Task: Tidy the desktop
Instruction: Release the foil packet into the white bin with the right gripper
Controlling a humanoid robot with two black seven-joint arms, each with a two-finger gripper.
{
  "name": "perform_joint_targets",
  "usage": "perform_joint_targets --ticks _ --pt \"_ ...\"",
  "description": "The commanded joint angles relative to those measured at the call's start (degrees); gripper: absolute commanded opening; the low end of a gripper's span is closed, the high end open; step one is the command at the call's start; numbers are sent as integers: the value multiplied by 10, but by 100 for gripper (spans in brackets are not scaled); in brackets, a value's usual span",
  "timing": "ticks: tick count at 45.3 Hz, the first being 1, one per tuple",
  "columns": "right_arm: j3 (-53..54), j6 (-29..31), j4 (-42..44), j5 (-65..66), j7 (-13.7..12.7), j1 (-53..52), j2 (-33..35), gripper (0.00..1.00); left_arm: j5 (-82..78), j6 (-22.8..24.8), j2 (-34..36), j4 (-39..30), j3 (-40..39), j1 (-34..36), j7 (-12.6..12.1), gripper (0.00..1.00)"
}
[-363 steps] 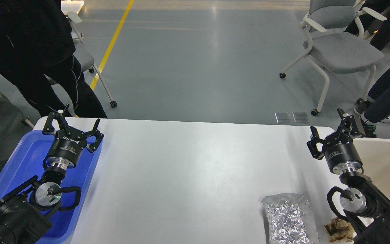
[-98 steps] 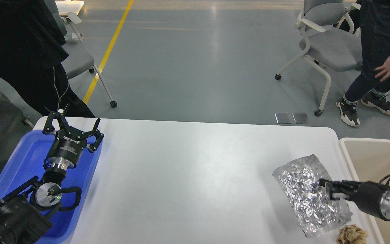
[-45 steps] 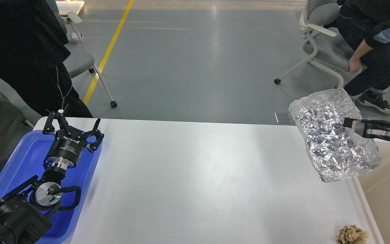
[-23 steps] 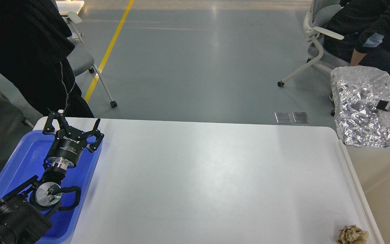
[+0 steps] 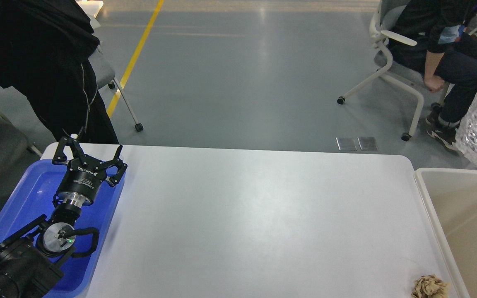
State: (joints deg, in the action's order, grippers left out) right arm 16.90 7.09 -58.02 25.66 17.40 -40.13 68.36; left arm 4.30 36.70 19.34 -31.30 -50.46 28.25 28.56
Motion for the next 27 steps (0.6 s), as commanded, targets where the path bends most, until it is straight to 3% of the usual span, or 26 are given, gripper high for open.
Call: perform_joint_targets --ticks 1,15,27 --pt "2 -1 162 -99 7 51 -103 0 0 0 0 0 0 0 0 100" --pt "2 4 343 -153 3 98 -218 0 0 0 0 0 0 0 0 100" --pt "2 -1 555 -175 -2 123 -379 0 0 0 0 0 0 0 0 100"
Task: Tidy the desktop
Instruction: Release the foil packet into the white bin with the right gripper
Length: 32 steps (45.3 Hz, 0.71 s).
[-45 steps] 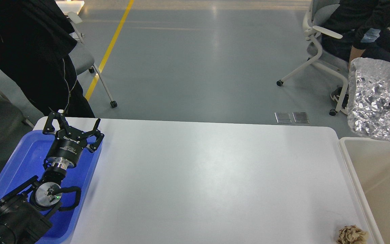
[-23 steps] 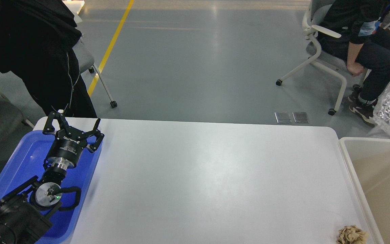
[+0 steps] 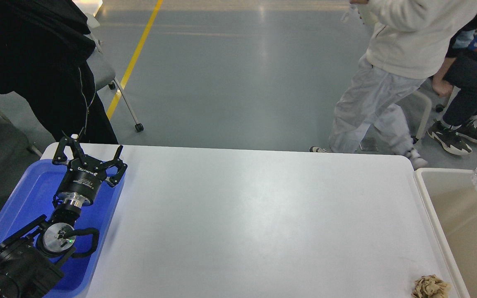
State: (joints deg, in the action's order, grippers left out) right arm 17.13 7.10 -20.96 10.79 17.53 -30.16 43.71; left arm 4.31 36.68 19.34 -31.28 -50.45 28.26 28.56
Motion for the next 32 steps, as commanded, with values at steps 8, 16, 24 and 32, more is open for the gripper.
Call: perform_joint_targets --ticks 8,16,24,32 --pt "1 -20 259 -39 -28 31 -200 0 0 1 0 0 0 -1 0 100" --pt "1 -100 259 -50 -50 39 -227 0 0 0 0 0 0 0 0 100" --pt "8 -152 256 -51 -50 39 -237 0 0 0 0 0 0 -1 0 100" --pt "9 -150 254 -51 -50 39 -237 0 0 0 0 0 0 -1 0 100"
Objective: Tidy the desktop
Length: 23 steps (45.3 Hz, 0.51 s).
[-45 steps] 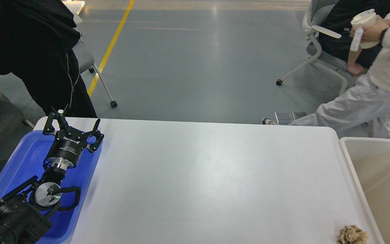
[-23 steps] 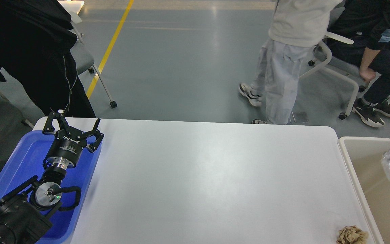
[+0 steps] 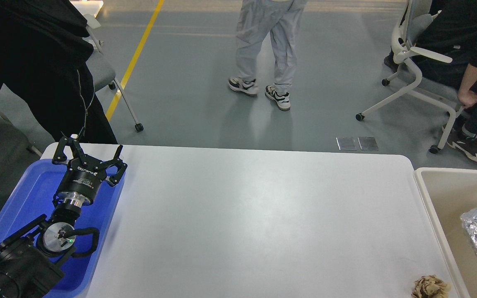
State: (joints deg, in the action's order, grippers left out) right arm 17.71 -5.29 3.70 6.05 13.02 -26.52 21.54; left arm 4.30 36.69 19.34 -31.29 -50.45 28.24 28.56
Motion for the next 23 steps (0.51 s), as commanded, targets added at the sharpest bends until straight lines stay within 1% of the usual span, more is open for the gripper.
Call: perform_joint_targets --ticks 1,23 --pt "3 -26 7 -3 -4 2 -15 0 0 0 0 0 0 0 0 100" --pt "6 -27 7 -3 -4 -2 -16 1 0 0 0 0 0 0 0 100"
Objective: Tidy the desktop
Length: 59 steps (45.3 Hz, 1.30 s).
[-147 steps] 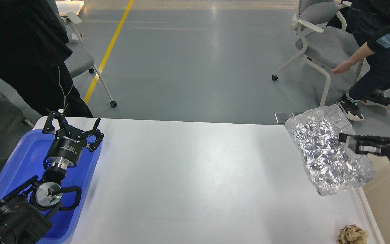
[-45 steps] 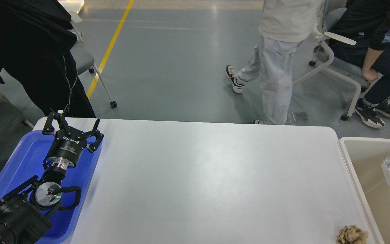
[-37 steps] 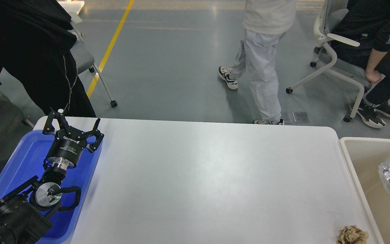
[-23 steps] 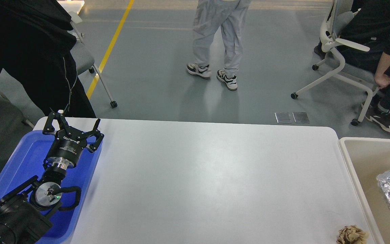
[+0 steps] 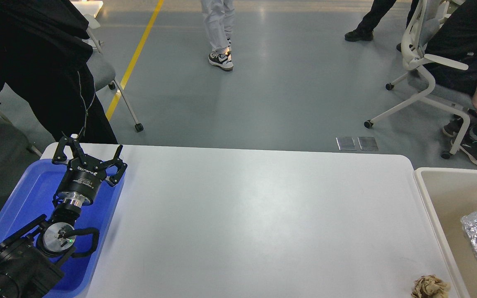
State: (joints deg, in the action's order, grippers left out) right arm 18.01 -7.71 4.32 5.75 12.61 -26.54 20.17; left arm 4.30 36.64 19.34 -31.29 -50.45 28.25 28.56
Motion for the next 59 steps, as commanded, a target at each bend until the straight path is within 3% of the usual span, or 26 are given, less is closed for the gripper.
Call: perform_joint_targets --ticks 1,4,7,10,11,13,39,50,59 --pt "4 -3 1 0 0 -2 -2 4 0 0 0 0 0 0 0 100" --pt "4 -2 1 0 0 -2 -1 19 0 0 0 0 0 0 0 100" --pt "4 -2 1 0 0 -3 -1 45 0 0 0 0 0 1 0 100" --pt "4 -1 1 0 0 -4 -1 64 0 0 0 0 0 0 0 100" --pt "4 -1 1 0 0 -4 -2 73 0 0 0 0 0 0 0 100" --pt "3 1 1 0 0 -4 -2 100 0 0 0 0 0 1 0 100" --pt "15 9 1 -6 0 -10 7 100 -1 1 0 0 1 1 0 100" --pt "63 109 -11 -107 0 -26 43 100 -1 1 0 0 1 1 0 100" --pt "177 123 -86 -107 0 -17 96 100 0 1 0 0 0 1 0 100"
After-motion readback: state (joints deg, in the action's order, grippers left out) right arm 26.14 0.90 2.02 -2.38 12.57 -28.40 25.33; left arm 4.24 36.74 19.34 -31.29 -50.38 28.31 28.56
